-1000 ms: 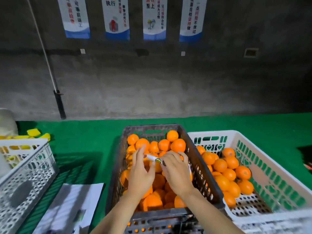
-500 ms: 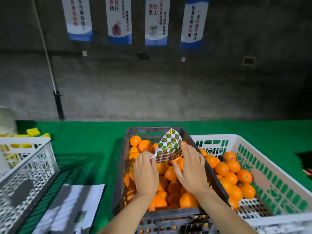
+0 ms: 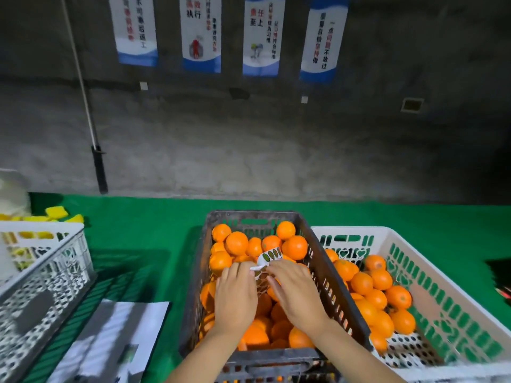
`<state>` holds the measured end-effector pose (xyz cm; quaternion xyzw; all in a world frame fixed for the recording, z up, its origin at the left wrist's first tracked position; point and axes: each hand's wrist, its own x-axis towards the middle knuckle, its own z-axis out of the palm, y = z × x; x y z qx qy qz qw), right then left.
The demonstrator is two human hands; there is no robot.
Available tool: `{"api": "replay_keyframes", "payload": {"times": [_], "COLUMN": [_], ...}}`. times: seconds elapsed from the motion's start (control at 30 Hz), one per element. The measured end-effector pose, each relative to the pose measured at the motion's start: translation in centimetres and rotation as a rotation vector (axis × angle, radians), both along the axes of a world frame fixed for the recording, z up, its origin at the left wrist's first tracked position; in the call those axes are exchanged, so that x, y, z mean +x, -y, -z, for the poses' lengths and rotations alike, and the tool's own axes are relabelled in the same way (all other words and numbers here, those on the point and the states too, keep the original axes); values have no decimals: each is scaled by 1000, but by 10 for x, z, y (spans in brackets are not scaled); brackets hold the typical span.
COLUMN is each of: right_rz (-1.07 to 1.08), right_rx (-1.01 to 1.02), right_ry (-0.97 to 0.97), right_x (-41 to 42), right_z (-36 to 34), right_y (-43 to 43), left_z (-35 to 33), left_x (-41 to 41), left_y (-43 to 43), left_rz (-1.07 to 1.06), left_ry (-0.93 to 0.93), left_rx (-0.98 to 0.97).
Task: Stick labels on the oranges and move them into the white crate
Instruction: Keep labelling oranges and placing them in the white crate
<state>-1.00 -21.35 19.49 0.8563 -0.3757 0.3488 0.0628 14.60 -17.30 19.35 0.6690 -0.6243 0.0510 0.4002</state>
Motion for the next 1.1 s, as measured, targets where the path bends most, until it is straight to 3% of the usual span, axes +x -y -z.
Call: {"api": "replay_keyframes", "payload": {"times": [0.3, 0.43, 0.67, 0.93, 1.0, 1.1], "right_rz": [-36, -6, 70, 77, 81, 73], "right_rx": [19, 64, -60, -48, -41, 43], "right_ry": [146, 233, 226, 224, 247, 311], "right_x": [1, -1, -3, -2, -3, -2], "right_z": [-2, -3, -1, -2, -2, 0], "right_y": [-6, -2, 0, 1, 4, 4], "left_z": [3, 5, 3, -3, -10, -12], "left_x": [1, 3, -2, 6, 9, 21], "left_y": [-1, 4, 3, 24, 37, 58], "left_rz": [148, 213, 303, 372, 315, 66], "left_ry": [-32, -92, -205, -337, -415, -677], "left_rx": [93, 43, 61, 168, 108, -72]}}
